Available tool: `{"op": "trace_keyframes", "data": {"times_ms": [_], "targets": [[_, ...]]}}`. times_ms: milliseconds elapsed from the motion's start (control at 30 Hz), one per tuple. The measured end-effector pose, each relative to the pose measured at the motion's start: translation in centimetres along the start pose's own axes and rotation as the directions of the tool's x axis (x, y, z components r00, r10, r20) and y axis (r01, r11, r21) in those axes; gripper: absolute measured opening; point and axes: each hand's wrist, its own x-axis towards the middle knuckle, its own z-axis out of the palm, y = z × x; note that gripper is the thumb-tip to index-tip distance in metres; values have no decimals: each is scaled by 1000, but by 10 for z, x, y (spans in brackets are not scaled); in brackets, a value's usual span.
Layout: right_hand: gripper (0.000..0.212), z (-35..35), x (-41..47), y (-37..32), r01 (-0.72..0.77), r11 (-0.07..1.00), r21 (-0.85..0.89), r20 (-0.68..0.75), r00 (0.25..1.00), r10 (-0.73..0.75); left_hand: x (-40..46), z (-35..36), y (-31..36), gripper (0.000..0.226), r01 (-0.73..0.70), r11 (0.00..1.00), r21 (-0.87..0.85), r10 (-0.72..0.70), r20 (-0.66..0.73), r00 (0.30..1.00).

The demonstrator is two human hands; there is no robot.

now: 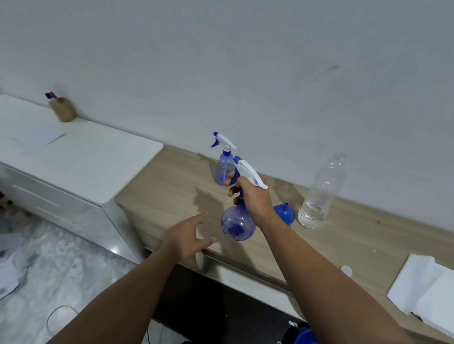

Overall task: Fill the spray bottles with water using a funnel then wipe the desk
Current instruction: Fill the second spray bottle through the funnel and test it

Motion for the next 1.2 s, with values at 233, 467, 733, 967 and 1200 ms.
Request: {"op": "trace_keyframes", "data": {"times_ms": [233,467,733,967,1200], "targets": [[22,44,19,10,-8,1000,17,34,999,8,-6,-25,-36,80,70,997,27,-68,-70,995],[19,75,38,59,-119,967,-223,-66,992,107,12,-50,-65,75,85,993,87,-77,-95,993],[21,93,21,136,-334,865,-376,-224,938,264,49,-74,-100,75,38,970,239,-10,-121,993],[30,114,27,152,-357,842,-405,-267,927,264,67,-80,-117,77,-28,966,257,54,-97,994],[28,121,36,155,-353,833,-427,-335,917,217,78,-82,-128,77,-74,962,263,102,-94,990]]}}
